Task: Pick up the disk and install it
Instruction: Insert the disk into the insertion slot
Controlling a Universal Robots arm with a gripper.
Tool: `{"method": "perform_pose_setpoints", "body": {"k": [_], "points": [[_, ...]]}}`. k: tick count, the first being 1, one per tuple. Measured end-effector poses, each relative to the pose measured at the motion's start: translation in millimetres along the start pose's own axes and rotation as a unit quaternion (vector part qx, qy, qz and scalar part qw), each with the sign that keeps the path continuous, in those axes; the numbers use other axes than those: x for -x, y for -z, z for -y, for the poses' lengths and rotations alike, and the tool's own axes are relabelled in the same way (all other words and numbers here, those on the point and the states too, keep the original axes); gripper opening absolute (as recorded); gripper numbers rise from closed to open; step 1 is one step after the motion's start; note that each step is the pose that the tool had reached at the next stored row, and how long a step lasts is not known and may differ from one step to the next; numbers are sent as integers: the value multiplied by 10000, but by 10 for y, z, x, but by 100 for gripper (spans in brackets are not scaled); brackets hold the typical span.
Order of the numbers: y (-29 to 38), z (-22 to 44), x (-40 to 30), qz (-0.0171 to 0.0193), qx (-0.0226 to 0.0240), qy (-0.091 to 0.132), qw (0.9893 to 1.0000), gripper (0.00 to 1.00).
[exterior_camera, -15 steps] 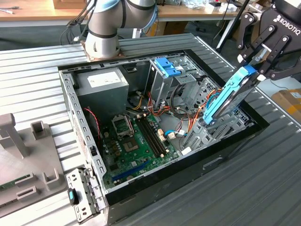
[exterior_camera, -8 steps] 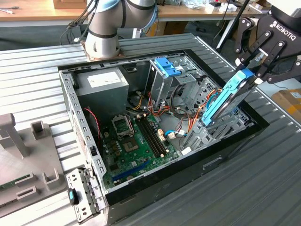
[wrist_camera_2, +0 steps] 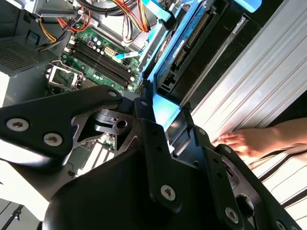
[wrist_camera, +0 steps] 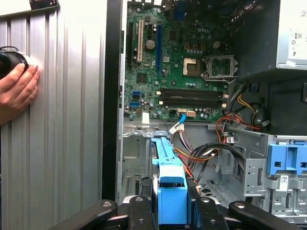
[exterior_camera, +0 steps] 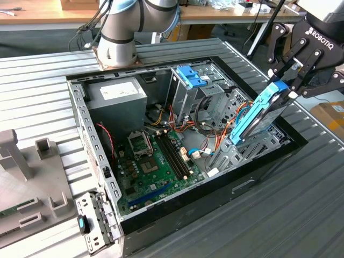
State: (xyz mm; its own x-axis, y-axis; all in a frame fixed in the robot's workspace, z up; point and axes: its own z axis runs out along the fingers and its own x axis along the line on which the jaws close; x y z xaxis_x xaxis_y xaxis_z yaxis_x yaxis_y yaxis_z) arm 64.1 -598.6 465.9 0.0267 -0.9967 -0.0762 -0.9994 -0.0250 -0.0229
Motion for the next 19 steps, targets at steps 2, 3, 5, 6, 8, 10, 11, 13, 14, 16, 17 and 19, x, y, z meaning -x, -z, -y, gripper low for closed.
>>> {"method": "perform_pose_setpoints", "body": {"k": [2,3,5,6,8,10,11,13,14,16,17,19], "points": [[-1,-5,3,1,-1,-3,10000,37],[-1,-7,4,1,-1,-4,10000,37],[-14,-8,3,1,-1,-5,10000,37],[-23,-8,3,0,-1,-6,10000,37],[-61,-9,0,-1,-1,-16,10000,37],[-164,-10,-8,0,-3,-32,10000,37],[-189,-10,-10,-1,-3,-35,10000,37],[-273,-12,-17,-1,-3,-41,10000,37],[-296,-12,-19,0,-3,-43,10000,37],[-296,-12,-19,-1,-3,-43,10000,37],[-296,-12,-19,-1,-3,-43,10000,37],[-355,-13,-23,-1,-3,-43,10000,37]]}}
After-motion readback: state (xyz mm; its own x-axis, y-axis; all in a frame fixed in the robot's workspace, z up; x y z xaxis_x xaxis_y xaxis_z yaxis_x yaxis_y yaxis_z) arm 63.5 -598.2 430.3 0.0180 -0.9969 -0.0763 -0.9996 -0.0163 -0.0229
